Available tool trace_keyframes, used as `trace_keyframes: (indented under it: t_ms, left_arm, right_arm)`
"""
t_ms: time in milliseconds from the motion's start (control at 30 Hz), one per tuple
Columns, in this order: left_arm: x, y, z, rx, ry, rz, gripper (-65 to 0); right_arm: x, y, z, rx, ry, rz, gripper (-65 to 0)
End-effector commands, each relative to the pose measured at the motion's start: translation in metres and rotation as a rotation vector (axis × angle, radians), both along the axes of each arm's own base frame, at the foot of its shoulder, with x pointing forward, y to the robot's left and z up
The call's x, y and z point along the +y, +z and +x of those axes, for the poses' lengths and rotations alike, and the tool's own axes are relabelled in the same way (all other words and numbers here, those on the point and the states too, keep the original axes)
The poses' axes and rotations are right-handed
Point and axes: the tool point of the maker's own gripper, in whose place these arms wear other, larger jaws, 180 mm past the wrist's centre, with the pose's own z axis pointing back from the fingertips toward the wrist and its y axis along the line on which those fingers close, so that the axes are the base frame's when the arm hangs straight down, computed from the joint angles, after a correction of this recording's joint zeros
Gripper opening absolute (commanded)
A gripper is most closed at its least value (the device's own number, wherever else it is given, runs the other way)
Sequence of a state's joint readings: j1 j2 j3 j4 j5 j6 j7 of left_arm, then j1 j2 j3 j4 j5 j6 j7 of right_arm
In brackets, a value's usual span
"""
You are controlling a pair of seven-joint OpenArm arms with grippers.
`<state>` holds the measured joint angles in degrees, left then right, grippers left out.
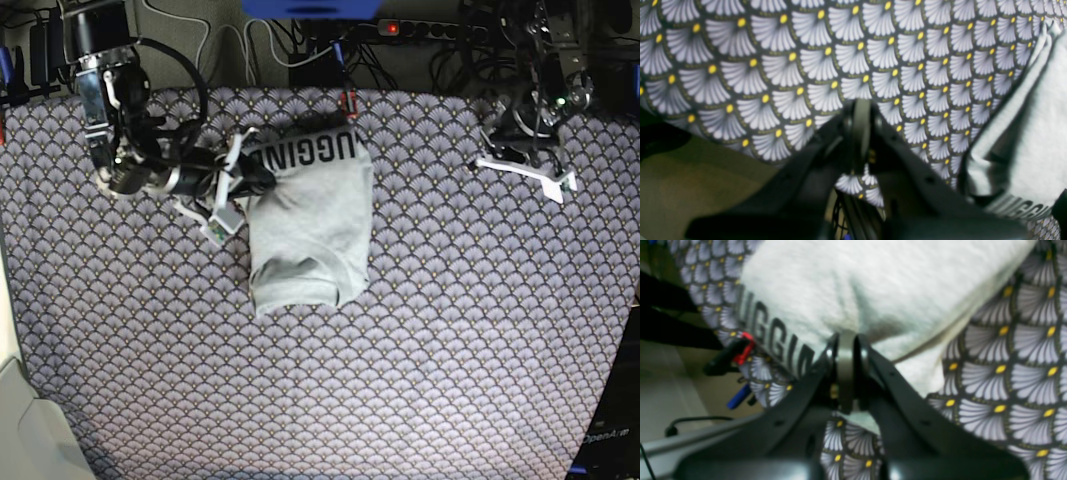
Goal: Fold the T-shirt properly
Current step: 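Tuck and flatten the folded bundle's edge with the right gripper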
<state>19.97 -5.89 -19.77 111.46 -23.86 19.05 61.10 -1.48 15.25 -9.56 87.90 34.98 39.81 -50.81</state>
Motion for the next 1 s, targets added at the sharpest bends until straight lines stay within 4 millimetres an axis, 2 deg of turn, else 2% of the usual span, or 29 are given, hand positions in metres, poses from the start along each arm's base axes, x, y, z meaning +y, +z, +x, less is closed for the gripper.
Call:
trace_keyframes:
  t_ms: [0,100,167,333,467,633,800,967]
  left_arm:
    - [0.002,0.007,0.005,-0.027,-0.005,0.012,-64.8]
    - [0.002,0.007,0.004,-0.026,-0.007,0.010,-64.8]
    - [0.002,0.007,0.004,-0.026,-0.007,0.010,-64.8]
    - [0.005,0.003,-0.006,-0.002,-0.010,0.022,-64.8]
    - [0.008,0.002,-0.011,0.005,-0.016,0.033,-64.8]
    - [0.013,-0.002,-0.027,0.037,-0.006,0.045,-64.8]
    - [0.026,-0.006,-0.046,0.071,0.035,0.057,-64.8]
    - [0.029,-0.014,-0.067,0.126,0.032,0.070,-64.8]
  right_arm:
    - [-0.004,0.002,0.007,-0.011,-0.001,-0.007,-65.0]
    - [-0.006,0.000,0.006,-0.006,-0.002,-0.012,-65.0]
    - [-0.007,0.015,0.011,-0.061,0.015,-0.023,-65.0]
    - [-0.004,0.074,0.026,-0.241,0.091,-0.102,-65.0]
    - [0.007,0.103,0.043,-0.319,0.119,-0.125,-65.0]
    - [0.034,0.109,0.067,-0.317,0.154,-0.095,-65.0]
    - [0.076,0.103,0.082,-0.288,0.247,-0.056,-65.0]
    - [0.098,0.089,0.094,-0.248,0.280,-0.016,-65.0]
